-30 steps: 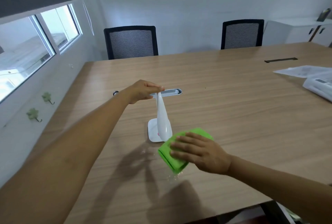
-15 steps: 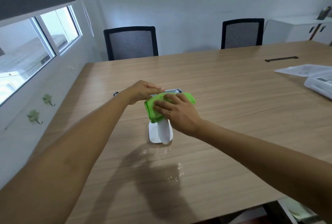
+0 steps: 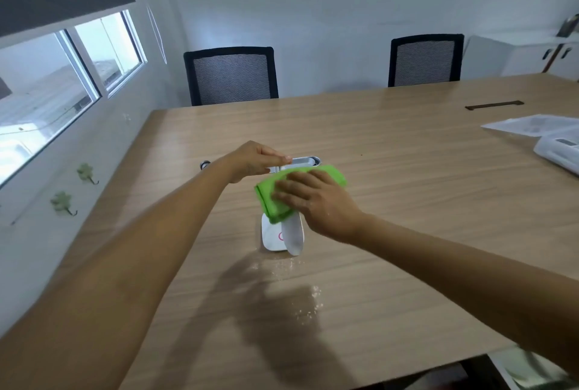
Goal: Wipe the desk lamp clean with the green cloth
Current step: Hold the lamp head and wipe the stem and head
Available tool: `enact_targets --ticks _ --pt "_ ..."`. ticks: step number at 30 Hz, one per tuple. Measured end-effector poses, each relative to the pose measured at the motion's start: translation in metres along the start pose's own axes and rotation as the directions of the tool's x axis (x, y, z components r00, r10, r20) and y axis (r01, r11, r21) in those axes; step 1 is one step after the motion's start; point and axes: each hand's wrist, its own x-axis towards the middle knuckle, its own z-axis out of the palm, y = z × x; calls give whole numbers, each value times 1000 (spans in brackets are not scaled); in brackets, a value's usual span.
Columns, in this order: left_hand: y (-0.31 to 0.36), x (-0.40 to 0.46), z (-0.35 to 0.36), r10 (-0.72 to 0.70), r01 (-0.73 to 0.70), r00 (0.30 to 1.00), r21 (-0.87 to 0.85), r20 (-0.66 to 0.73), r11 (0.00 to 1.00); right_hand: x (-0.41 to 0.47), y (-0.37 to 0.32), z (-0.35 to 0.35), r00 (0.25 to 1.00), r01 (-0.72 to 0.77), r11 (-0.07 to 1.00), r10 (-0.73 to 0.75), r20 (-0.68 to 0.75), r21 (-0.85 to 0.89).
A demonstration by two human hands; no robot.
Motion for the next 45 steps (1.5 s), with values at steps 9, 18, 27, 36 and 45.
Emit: enact_targets --ticks 9,18,27,36,45 --pt "0 2 -1 -31 31 1000 -7 3 1000 -63 -19 1 980 164 979 -148 -135 117" --pt "2 1 2 -20 21 999 17 -30 1000 -25 -3 16 999 34 988 -27 -46 151" --pt "0 3 2 -31 31 999 -9 -33 999 -35 -5 3 951 84 996 -68 -303 39" --pt "-1 4 0 -19 19 1000 8 -6 1000 -38 -12 27 973 143 986 -125 -194 82" --pt "0 0 -2 -26 27 999 -15 21 1000 -24 1 13 994 -44 947 9 111 317"
